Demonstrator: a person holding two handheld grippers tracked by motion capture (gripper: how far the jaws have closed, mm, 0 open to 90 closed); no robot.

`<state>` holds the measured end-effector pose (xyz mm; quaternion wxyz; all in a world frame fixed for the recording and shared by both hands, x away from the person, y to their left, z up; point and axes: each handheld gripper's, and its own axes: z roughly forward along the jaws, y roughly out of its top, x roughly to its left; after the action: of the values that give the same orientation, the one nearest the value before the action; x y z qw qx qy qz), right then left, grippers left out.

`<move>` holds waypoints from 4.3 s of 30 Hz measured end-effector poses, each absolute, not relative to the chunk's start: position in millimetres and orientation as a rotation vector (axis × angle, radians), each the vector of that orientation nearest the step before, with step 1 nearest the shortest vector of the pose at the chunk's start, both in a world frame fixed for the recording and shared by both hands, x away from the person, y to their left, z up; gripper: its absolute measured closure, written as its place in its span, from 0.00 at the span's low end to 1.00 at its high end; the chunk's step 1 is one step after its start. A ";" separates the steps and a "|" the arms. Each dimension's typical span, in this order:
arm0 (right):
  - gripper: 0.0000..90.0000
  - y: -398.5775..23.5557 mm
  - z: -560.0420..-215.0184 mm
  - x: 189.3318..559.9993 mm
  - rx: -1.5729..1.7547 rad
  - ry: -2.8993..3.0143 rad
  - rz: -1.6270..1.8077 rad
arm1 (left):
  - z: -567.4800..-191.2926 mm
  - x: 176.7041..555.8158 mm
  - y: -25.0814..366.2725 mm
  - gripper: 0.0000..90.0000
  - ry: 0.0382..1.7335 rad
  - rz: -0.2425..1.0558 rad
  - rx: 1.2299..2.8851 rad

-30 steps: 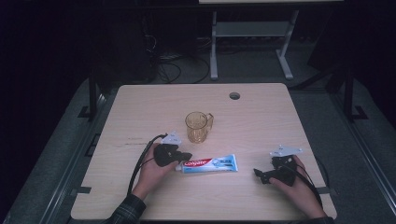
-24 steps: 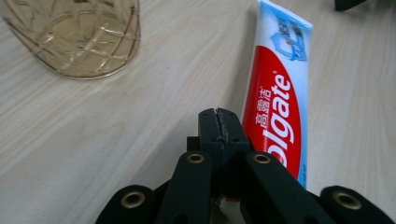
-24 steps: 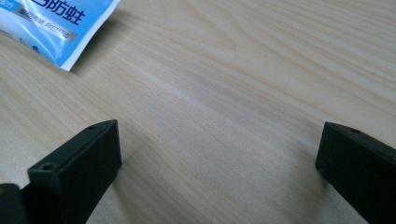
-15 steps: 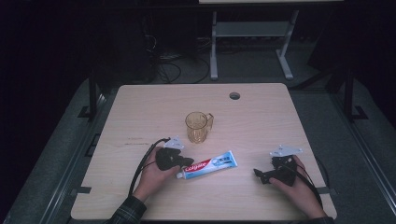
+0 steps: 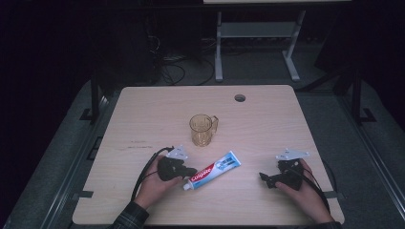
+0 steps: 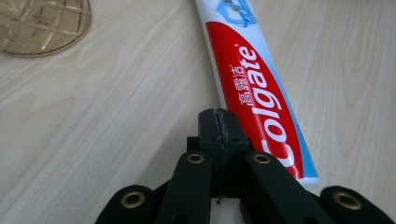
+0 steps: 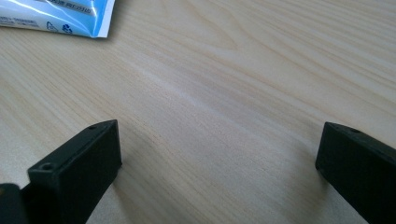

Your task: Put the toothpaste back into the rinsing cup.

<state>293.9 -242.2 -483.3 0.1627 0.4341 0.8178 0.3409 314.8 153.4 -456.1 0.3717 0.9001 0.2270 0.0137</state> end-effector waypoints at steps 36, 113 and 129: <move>0.00 -242.0 -483.4 293.6 1.239 2.331 0.975 | -431.1 309.4 139.4 0.69 0.666 0.038 2.248; 0.00 -241.9 -483.3 293.5 1.241 2.332 0.978 | -451.5 346.3 33.0 0.72 0.722 0.168 2.477; 0.00 -241.8 -483.2 293.5 1.243 2.331 0.978 | -449.0 349.5 42.4 0.79 0.650 0.100 2.441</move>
<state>293.5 -241.8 -483.2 0.1614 0.4353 0.8167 0.3427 349.5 42.4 -449.0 0.3018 0.9205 0.2453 0.0376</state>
